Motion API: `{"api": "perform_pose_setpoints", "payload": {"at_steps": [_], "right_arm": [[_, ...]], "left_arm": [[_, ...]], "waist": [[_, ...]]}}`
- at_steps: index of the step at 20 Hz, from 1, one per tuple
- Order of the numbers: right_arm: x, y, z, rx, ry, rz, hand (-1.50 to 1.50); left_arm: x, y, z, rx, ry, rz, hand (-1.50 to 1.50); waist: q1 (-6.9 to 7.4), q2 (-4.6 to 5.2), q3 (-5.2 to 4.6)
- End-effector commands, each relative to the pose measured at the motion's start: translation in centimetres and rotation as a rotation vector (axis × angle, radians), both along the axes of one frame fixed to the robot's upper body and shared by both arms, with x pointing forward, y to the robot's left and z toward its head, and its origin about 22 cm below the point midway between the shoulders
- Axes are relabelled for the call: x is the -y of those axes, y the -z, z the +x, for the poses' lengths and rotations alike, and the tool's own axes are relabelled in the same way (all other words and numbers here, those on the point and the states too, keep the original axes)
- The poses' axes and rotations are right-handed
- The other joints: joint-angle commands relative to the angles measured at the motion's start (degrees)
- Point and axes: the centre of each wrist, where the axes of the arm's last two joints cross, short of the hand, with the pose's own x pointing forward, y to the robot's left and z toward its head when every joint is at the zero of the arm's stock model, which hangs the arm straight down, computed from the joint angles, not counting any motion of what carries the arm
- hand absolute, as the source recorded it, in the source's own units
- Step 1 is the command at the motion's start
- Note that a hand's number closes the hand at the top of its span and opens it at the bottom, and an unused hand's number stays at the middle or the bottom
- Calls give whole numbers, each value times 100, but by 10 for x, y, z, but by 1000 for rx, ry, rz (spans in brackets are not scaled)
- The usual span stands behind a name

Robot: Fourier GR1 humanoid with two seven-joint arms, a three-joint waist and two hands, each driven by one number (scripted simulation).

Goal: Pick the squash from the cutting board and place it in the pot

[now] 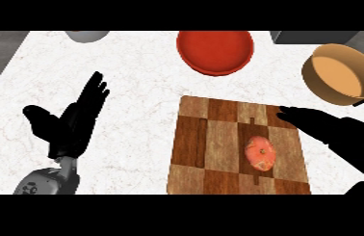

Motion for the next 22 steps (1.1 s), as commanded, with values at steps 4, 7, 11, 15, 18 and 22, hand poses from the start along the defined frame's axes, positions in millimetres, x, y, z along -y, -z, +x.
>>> {"api": "perform_pose_setpoints", "payload": {"at_steps": [4, 7, 11, 15, 18, 22], "right_arm": [[7, 24, -1, 7, 41, 27, -150], [-17, 31, -4, 9, 24, 36, -150], [-30, 25, -19, 30, 21, 59, -150], [-25, 32, -7, 16, 57, 47, -150], [-41, 35, -6, -10, 104, -9, -150], [-63, 46, -3, -11, 119, -72, -150]], "left_arm": [[-11, 6, -5, 15, -8, -9, 0], [2, 6, -11, -1, -10, 9, 0], [1, 4, 20, 3, -10, -9, 0], [-11, -20, 18, 8, -12, -5, 0], [-14, 1, -6, -7, 9, 6, 0], [-6, 3, 4, 0, 7, 9, 0]], "waist": [[-23, -5, 0], [-9, -6, 0], [-48, -2, -1], [-21, -2, 0], [-2, -5, -1], [-12, -1, -2]]}}
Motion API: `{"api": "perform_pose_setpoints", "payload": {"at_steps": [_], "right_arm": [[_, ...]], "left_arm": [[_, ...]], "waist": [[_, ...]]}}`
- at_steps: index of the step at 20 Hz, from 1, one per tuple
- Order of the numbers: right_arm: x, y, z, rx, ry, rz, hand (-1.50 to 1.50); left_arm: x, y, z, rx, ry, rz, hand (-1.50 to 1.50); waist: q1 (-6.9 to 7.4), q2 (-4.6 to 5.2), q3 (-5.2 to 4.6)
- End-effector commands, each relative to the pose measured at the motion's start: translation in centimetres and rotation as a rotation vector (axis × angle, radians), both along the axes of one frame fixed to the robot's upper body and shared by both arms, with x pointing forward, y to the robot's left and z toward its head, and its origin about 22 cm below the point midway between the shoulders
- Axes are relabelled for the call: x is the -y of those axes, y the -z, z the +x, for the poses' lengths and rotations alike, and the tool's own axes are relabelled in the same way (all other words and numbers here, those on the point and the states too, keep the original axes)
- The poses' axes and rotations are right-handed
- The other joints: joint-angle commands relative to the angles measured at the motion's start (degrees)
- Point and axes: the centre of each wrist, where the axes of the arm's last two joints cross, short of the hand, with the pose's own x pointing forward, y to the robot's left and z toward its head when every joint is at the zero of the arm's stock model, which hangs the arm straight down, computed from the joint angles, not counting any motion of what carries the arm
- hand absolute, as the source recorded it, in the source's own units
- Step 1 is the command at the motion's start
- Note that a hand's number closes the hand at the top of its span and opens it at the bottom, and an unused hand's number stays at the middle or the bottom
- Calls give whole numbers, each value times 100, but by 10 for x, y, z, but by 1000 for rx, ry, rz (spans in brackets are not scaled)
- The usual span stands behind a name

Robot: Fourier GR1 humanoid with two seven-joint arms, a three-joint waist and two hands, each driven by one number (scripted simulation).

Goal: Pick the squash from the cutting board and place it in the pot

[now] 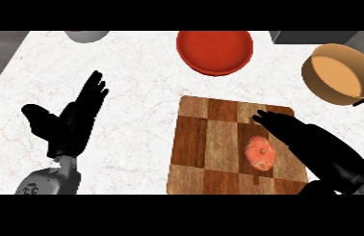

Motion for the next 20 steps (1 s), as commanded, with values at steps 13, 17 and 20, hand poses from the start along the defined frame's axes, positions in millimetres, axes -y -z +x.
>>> {"api": "perform_pose_setpoints", "payload": {"at_steps": [13, 17, 20], "right_arm": [[0, 62, 27, -50, 22, -189, -150], [-36, 64, 20, -56, 16, -217, -150], [1, 80, 26, -83, -2, -226, -150]], "left_arm": [[4, 3, 1, 7, -15, 2, 0], [13, -10, 6, -1, -9, -10, 0], [-6, 4, -18, 6, -8, 7, 0]], "waist": [[2, 3, 2], [-5, -2, 0], [15, -2, 1]]}}
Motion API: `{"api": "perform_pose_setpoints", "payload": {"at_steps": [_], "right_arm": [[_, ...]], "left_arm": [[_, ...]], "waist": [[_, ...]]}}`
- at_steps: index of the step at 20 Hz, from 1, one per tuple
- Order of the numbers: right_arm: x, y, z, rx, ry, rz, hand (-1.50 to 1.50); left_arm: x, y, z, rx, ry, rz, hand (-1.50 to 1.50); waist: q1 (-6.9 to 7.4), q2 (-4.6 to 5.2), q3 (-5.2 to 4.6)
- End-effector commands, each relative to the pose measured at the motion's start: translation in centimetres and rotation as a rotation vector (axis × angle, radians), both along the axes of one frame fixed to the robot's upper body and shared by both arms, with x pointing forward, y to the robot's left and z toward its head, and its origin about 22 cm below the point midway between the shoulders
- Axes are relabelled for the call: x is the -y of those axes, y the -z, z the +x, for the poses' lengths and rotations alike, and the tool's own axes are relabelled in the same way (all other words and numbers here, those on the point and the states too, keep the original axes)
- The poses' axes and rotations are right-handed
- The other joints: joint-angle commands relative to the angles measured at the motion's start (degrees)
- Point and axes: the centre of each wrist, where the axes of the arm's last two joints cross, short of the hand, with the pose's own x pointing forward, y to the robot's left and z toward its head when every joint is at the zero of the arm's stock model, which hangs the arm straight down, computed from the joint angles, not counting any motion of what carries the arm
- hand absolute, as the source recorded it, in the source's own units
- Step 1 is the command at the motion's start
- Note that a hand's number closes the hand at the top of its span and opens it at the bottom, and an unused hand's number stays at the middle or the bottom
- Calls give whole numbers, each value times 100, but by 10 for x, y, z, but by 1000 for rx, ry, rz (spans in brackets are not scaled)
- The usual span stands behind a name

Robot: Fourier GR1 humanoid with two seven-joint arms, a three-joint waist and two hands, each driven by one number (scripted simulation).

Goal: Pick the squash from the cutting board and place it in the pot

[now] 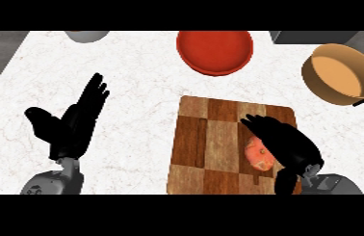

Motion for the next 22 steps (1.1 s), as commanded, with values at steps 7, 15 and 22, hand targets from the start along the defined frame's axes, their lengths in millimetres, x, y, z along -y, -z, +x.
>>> {"api": "perform_pose_setpoints", "payload": {"at_steps": [7, 15, 22], "right_arm": [[-8, 17, 9, 7, -98, 135, 150], [-14, 12, 12, 67, -119, 142, 150], [213, -46, 15, 150, 380, 84, 150]], "left_arm": [[7, 2, 1, 7, 6, 3, 0], [10, -16, -11, -1, 12, -12, 0], [-17, -11, -4, 8, -51, 3, 0]], "waist": [[-8, 2, 1], [-3, -4, 0], [-295, 38, 29]]}}
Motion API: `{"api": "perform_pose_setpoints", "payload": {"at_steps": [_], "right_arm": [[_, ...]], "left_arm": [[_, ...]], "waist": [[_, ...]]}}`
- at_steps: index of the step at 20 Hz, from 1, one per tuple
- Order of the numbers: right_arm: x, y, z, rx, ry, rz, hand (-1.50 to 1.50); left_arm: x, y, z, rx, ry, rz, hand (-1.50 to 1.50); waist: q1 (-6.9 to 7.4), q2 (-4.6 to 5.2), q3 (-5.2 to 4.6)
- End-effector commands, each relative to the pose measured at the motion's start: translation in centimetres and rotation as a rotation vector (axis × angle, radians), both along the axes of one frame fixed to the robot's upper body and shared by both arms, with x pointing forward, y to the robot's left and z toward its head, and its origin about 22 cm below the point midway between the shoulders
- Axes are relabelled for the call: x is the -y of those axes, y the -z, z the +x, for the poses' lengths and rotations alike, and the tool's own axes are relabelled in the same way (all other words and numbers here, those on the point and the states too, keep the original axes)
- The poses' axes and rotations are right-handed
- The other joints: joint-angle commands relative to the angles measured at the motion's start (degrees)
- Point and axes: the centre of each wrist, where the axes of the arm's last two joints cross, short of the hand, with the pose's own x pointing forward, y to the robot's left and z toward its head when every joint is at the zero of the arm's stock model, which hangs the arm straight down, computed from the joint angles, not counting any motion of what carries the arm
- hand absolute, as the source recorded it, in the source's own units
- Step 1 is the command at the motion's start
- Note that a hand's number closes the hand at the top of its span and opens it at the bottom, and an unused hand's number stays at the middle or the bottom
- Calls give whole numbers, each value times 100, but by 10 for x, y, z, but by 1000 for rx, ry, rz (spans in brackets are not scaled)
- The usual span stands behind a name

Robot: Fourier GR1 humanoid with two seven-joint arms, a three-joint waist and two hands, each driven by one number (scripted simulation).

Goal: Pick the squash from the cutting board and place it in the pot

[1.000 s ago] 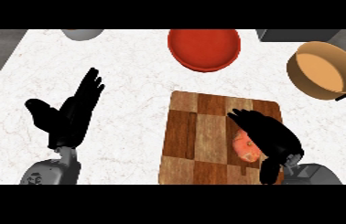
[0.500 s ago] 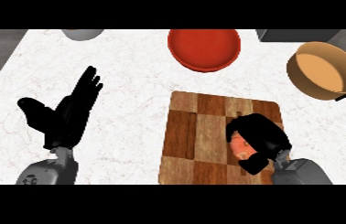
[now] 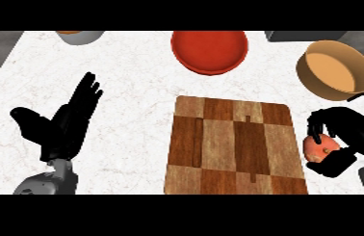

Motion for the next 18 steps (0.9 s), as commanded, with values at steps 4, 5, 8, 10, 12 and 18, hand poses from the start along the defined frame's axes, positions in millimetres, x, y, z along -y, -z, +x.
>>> {"api": "perform_pose_setpoints", "payload": {"at_steps": [4, 5, 8, 10, 12, 18], "right_arm": [[172, -80, -28, 101, 321, 21, 150], [187, -87, -28, 136, 346, 30, 150], [215, -99, -42, 272, 410, -50, 150], [239, -116, -57, 343, 438, -37, 150], [252, -135, -64, 424, 400, 29, 150], [272, -197, -74, 572, 331, 122, 150]], "left_arm": [[13, -7, 3, 10, 22, -16, 0], [12, -1, -3, 14, 37, 0, 0], [17, -2, 5, 2, 42, -3, 0], [-2, 12, -9, 6, 34, -2, 0], [-1, -8, 2, 5, 40, 24, 0], [21, 6, 6, 4, 38, 0, 0]], "waist": [[73, 41, 16], [207, 48, 15], [187, 50, 14], [254, 44, 10], [206, 17, 9], [224, 16, -4]]}}
